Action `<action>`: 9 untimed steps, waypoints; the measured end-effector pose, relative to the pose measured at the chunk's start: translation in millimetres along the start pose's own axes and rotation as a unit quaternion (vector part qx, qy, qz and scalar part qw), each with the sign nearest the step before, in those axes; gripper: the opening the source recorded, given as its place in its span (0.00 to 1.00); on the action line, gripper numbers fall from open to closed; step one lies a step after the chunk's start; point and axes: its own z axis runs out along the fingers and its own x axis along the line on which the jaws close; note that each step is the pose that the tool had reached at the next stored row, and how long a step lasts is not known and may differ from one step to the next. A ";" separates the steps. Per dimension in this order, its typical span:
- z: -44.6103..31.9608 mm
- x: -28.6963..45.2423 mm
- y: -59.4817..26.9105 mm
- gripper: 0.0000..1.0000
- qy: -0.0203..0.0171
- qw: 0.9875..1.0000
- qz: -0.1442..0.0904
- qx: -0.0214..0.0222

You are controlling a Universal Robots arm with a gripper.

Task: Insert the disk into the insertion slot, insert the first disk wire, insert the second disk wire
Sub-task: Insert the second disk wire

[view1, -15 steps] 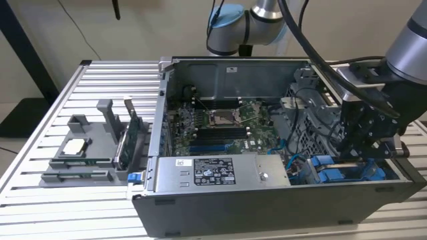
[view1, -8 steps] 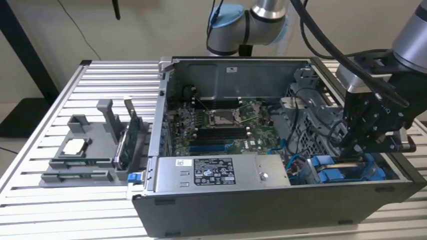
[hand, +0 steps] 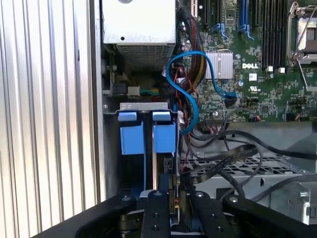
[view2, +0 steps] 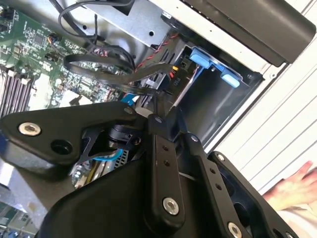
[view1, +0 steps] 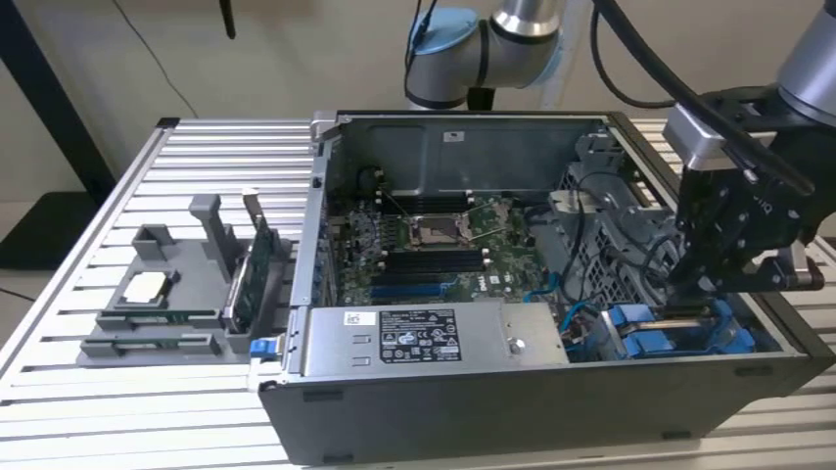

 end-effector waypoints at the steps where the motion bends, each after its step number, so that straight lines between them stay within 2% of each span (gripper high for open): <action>1: -1.3 -0.1 0.0 0.24 0.000 1.000 0.000 0.000; 9: -9.3 -0.5 -0.1 0.24 0.000 1.000 0.000 0.000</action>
